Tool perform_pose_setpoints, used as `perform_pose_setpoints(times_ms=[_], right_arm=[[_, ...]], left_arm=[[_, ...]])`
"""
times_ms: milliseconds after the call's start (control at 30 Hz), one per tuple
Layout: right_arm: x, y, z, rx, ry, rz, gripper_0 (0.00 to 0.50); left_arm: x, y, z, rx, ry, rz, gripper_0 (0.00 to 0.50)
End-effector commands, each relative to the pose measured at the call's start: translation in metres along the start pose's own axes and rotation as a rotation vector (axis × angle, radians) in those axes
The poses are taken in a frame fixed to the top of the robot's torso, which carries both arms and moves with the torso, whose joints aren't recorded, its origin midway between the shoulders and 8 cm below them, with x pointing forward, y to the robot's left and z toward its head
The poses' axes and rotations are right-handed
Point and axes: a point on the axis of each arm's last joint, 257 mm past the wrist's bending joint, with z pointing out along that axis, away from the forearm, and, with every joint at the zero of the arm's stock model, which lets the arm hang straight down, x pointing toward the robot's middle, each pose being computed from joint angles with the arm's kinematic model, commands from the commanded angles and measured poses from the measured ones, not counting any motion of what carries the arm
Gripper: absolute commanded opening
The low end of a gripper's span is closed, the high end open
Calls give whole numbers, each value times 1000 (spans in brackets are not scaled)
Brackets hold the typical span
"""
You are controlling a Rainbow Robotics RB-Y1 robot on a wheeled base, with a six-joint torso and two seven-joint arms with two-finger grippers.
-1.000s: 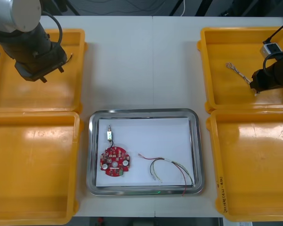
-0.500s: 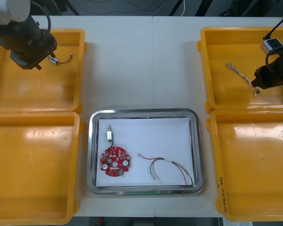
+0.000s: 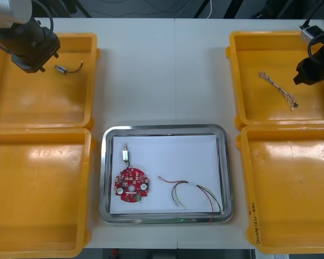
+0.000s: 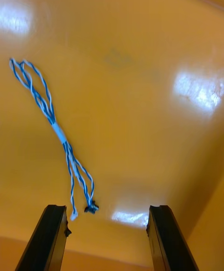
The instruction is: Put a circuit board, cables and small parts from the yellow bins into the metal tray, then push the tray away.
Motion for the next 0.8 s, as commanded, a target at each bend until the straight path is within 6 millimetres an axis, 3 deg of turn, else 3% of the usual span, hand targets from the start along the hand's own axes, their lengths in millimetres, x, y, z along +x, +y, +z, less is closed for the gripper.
perform_pose_setpoints(times_ms=[33,167,367,600,800], right_arm=[[-53,4,-16,8,-98,-59,500],[-62,8,-9,8,-104,-103,500],[-70,17,1,13,-115,-174,500],[-65,40,19,-17,-94,-216,500],[-61,41,24,-28,-86,-278,500]], left_arm=[[-31,-28,-15,47,-78,100,500],[-26,-26,3,29,-88,128,500],[-16,-37,14,61,-85,134,500],[-4,-49,26,96,-91,148,500],[-1,-48,38,93,-107,161,500]])
